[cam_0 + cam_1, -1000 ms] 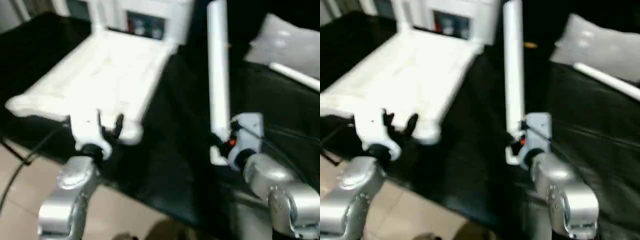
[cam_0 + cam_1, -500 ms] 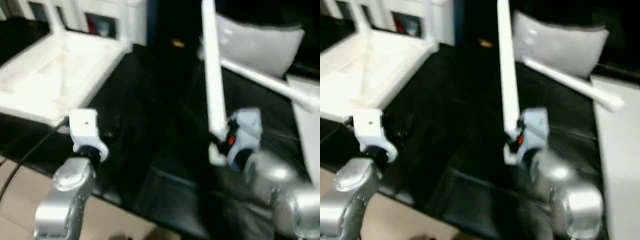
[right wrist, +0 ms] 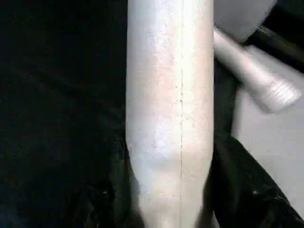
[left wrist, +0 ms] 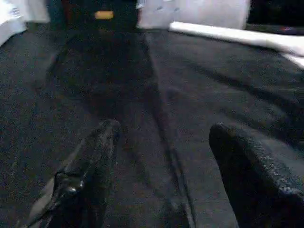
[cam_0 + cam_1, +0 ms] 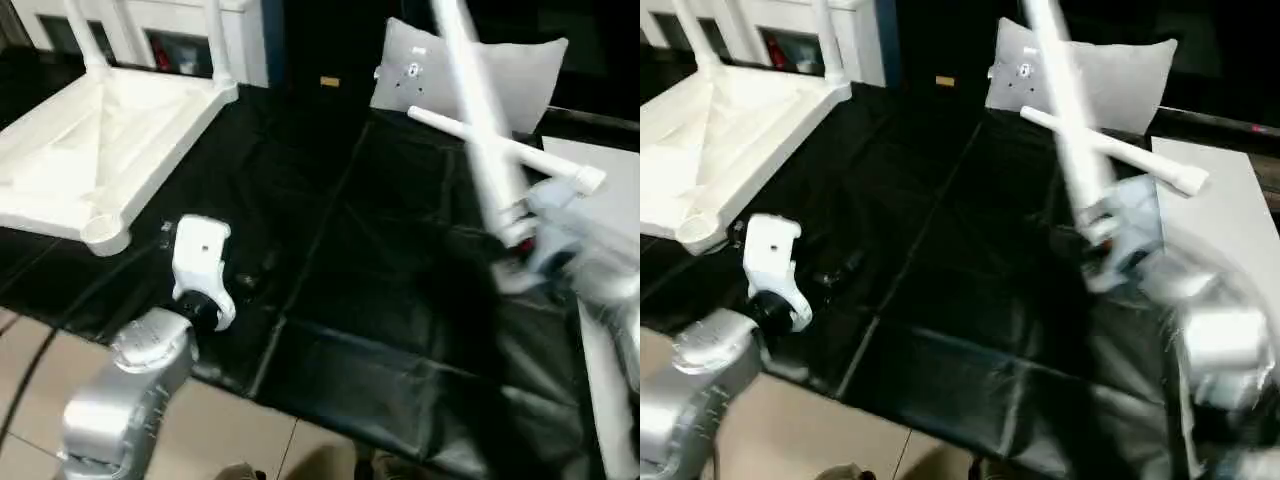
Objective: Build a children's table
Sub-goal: Move to table
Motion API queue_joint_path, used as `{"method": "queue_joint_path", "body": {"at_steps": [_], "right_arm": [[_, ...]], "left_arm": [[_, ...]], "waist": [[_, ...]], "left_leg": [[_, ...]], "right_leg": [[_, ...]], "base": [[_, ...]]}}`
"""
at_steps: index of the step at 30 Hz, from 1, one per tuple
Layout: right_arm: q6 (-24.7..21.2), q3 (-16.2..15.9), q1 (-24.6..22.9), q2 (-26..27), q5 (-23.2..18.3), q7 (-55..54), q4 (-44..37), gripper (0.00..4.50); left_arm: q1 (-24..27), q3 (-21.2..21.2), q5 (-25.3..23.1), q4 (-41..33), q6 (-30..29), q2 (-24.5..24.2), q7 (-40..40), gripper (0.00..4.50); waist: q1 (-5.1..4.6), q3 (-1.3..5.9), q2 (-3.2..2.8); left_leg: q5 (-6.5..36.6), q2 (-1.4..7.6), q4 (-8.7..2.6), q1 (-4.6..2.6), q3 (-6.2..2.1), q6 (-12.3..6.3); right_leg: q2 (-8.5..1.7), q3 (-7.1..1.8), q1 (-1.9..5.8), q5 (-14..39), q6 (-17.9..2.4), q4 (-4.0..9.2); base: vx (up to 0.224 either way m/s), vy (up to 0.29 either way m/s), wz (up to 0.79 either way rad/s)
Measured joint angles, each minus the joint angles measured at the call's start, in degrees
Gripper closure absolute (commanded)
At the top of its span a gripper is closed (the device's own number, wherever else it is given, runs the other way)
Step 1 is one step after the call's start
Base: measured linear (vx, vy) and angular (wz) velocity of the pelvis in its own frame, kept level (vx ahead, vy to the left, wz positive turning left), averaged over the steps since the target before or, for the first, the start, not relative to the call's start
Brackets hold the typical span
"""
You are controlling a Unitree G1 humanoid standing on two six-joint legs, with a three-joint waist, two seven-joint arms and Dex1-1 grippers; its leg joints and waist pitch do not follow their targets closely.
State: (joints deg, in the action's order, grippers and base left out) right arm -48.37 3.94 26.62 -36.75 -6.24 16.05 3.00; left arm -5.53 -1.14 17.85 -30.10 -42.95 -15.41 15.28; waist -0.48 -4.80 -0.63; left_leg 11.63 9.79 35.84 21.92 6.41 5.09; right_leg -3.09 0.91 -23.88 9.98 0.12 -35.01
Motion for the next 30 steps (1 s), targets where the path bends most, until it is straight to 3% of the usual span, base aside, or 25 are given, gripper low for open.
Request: {"method": "queue_joint_path", "body": {"at_steps": [3, 7, 10, 13, 16, 20, 24, 30], "right_arm": [[5.76, -0.17, 4.10, -4.43, 3.20, 0.92, 9.63, 2.61], [11.45, -2.78, 7.70, -7.25, 6.22, 2.39, 19.18, 2.61], [17.80, -8.86, 13.37, -9.82, 10.25, 5.19, 32.98, 2.61], [21.87, -10.61, 16.22, -11.78, 13.72, 5.74, 41.45, 2.61], [28.64, -13.79, 20.92, -13.25, 18.70, 4.74, 53.77, 2.61], [31.48, -15.37, 21.45, -14.15, 22.28, 3.11, 59.50, 2.61], [34.38, -20.07, 23.55, -15.88, 26.57, 1.97, 67.56, 2.61], [35.46, -21.00, 23.85, -16.37, 29.38, 0.73, 72.48, 2.61]], "left_arm": [[-0.96, -0.46, 1.52, -1.82, -1.02, -0.38, 1.67, 0.89], [-1.31, -1.19, 1.56, -2.21, -1.28, -1.41, 2.09, 0.89], [-1.59, -2.12, 1.54, -2.30, -1.70, -3.73, 3.87, 0.89], [-1.28, -2.46, 1.69, -2.49, -2.13, -5.15, 5.62, 0.89], [-1.92, -3.62, 4.95, -6.03, -4.05, -6.56, 8.74, 0.89], [-2.04, -3.68, 6.31, -8.06, -4.88, -6.71, 9.58, 0.89], [-1.93, -3.55, 6.84, -8.69, -5.79, -7.51, 9.55, 0.89], [-1.70, -3.14, 7.47, -9.34, -7.12, -8.09, 9.50, 0.89]], "waist": [[-0.11, -0.05, 0.11], [-0.38, -0.10, 0.19], [-0.66, -0.12, 0.11], [-0.57, -0.14, 0.15], [-0.56, -0.18, 0.19], [-0.52, -0.30, 0.23], [-0.67, -0.97, 0.26], [-0.86, -1.74, 0.55]], "left_leg": [[-0.11, 0.01, 0.03, 0.12, 0.75, -0.55], [-0.17, 0.09, 0.02, 0.24, 0.99, -0.82], [-0.15, 0.17, -0.06, 0.35, 1.13, -0.87], [-0.16, 0.30, -0.20, 0.46, 1.38, -0.87], [-0.17, 0.33, -0.21, 1.05, 1.53, -0.88], [-0.13, 0.37, -0.23, 1.12, 1.70, -0.95], [-0.15, 0.41, -0.21, 1.08, 1.78, -0.96], [-0.15, 0.54, -0.21, 1.10, 1.90, -0.96]], "right_leg": [[-0.34, -0.11, 0.03, 0.00, 0.00, 0.09], [-0.35, -0.07, -0.05, -0.11, 0.07, 0.06], [-0.35, -0.03, -0.31, -0.33, 0.14, -0.01], [-0.24, 0.03, -0.49, -0.52, -0.17, -0.07], [-0.27, -0.01, -1.16, -0.57, -0.25, -0.11], [-0.27, -0.05, -1.18, -0.57, -0.25, -0.02], [-0.30, -0.05, -1.21, -0.59, -0.27, -0.05], [-0.28, -0.06, -1.37, -0.47, -0.05, -0.09]], "base": [[-0.004, 0.020, 0.00], [0.000, 0.000, 0.00], [0.000, 0.000, 0.00], [0.000, 0.000, 0.00], [0.000, 0.000, 0.00], [0.000, 0.000, 0.00], [0.000, 0.000, 0.00], [0.000, 0.000, 0.00]]}}
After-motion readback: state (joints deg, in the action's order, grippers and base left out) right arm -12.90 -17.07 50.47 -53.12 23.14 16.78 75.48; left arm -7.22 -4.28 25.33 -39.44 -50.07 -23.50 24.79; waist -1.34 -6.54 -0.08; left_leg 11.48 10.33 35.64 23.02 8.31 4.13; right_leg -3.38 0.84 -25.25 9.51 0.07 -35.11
